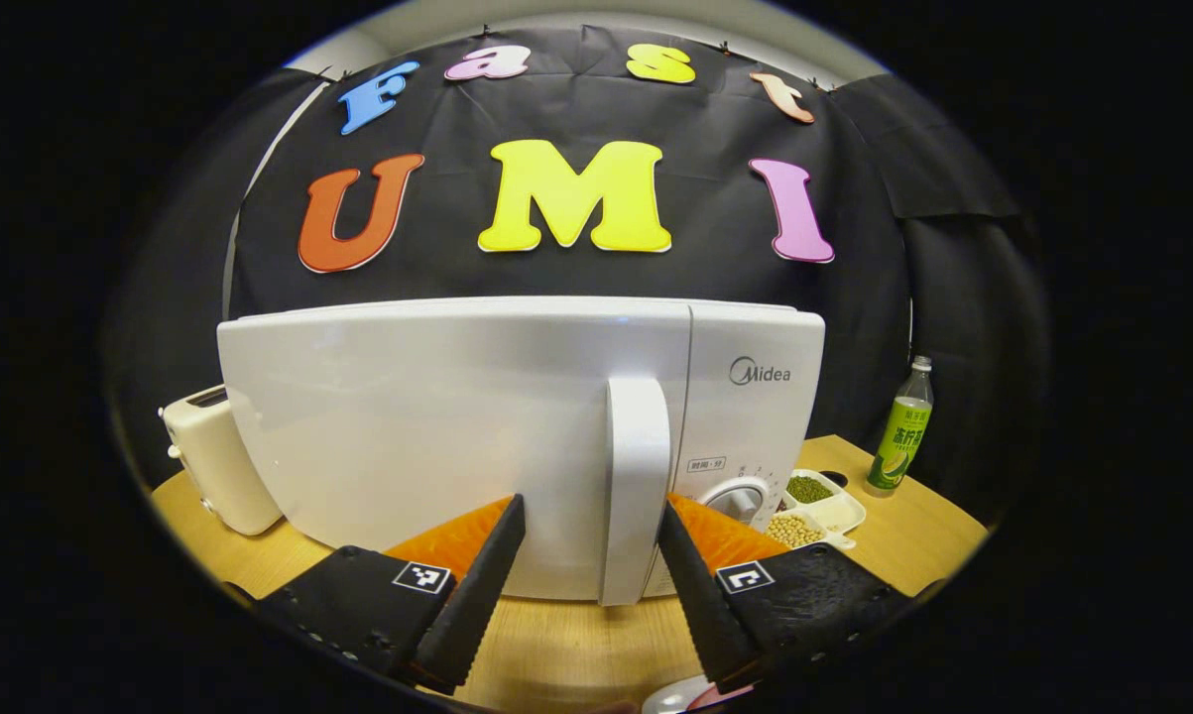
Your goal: Open the microwave oven with the left hand, put the food in, and close the microwave oven.
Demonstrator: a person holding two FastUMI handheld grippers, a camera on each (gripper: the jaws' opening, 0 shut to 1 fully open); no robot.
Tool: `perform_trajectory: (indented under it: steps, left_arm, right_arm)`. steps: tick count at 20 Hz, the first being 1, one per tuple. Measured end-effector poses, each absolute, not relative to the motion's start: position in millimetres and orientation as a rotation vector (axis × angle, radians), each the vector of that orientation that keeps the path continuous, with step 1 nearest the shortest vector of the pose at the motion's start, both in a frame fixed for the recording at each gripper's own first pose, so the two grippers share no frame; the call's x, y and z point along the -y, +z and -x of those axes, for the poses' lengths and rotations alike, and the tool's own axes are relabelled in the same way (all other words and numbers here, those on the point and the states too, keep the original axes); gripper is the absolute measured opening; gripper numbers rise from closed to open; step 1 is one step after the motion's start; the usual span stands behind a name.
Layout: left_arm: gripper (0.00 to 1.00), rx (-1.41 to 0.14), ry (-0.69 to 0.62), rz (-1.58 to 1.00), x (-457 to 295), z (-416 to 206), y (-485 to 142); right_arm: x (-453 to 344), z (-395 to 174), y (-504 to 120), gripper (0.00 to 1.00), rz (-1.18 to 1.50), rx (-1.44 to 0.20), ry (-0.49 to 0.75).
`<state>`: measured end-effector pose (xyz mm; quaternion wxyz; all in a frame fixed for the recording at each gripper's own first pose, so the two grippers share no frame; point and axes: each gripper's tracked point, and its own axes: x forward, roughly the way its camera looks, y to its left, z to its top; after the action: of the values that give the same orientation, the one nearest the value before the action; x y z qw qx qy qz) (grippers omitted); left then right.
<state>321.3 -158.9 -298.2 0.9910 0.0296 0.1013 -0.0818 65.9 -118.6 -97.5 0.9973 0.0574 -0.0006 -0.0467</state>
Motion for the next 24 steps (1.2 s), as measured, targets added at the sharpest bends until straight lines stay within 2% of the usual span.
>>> perform_trajectory:
  steps: [2,3,4,5,6,10,11,12,13,15,16,17,18,19,21,22,23,24]
  left_arm:
    - [0.79,-0.184,-0.164,-0.029,158.8,-320.5,-298.3]
    - [0.70,-0.184,-0.161,-0.029,158.0,-320.7,-299.5]
    - [0.79,-0.179,-0.160,-0.033,158.2,-320.7,-298.5]
    - [0.78,-0.186,-0.162,-0.039,158.0,-320.4,-299.6]
    - [0.79,-0.193,-0.162,-0.037,158.2,-320.1,-299.4]
    - [0.75,-0.217,-0.178,-0.040,163.5,-319.3,-301.1]
    - [0.62,-0.222,-0.220,-0.030,175.3,-317.4,-301.2]
    - [0.63,-0.215,-0.226,-0.046,178.1,-315.5,-296.6]
    - [0.21,-0.214,-0.213,-0.076,179.5,-319.2,-301.1]
    - [0.20,-0.215,-0.221,-0.091,178.7,-318.6,-301.7]
    - [0.13,-0.223,-0.235,-0.083,179.9,-316.1,-301.7]
    - [0.13,-0.234,-0.254,-0.067,181.6,-313.4,-301.2]
    - [0.13,-0.230,-0.250,-0.055,180.1,-309.2,-298.3]
    - [0.00,-0.232,-0.246,-0.072,179.3,-308.6,-300.9]
    - [0.00,-0.223,-0.240,-0.086,178.8,-312.1,-299.9]
    - [0.00,-0.222,-0.242,-0.073,180.4,-311.2,-300.3]
    - [0.00,-0.226,-0.241,-0.063,180.2,-309.6,-300.0]
    - [0.00,-0.237,-0.236,-0.049,179.0,-304.9,-301.4]
  right_arm:
    - [117.9,-68.1,-101.3,1.00,-0.117,-0.009,-0.094]
    - [117.5,-68.7,-102.8,1.00,-0.119,-0.013,-0.094]
    - [117.1,-70.3,-105.2,1.00,-0.121,-0.017,-0.094]
    - [116.8,-71.4,-107.2,0.92,-0.122,-0.021,-0.094]
    - [116.9,-71.3,-109.3,1.00,-0.123,-0.025,-0.093]
    - [120.4,-74.6,-114.8,1.00,-0.126,-0.030,-0.104]
    - [120.9,-75.7,-117.1,1.00,-0.130,-0.034,-0.106]
    - [120.7,-75.6,-119.4,1.00,-0.135,-0.041,-0.106]
    - [120.9,-76.2,-121.8,1.00,-0.139,-0.048,-0.105]
    - [121.7,-77.5,-127.5,1.00,-0.139,-0.060,-0.107]
    - [122.8,-77.3,-128.9,1.00,-0.137,-0.061,-0.110]
    - [124.1,-77.9,-130.3,1.00,-0.134,-0.063,-0.115]
    - [125.5,-78.3,-132.9,0.92,-0.135,-0.066,-0.118]
    - [125.1,-78.7,-133.9,1.00,-0.139,-0.068,-0.118]
    - [124.6,-80.9,-137.4,1.00,-0.145,-0.075,-0.120]
    - [124.9,-80.5,-138.6,0.92,-0.147,-0.077,-0.120]
    - [124.2,-81.6,-139.6,1.00,-0.149,-0.080,-0.119]
    - [123.9,-82.0,-140.5,1.00,-0.149,-0.083,-0.117]
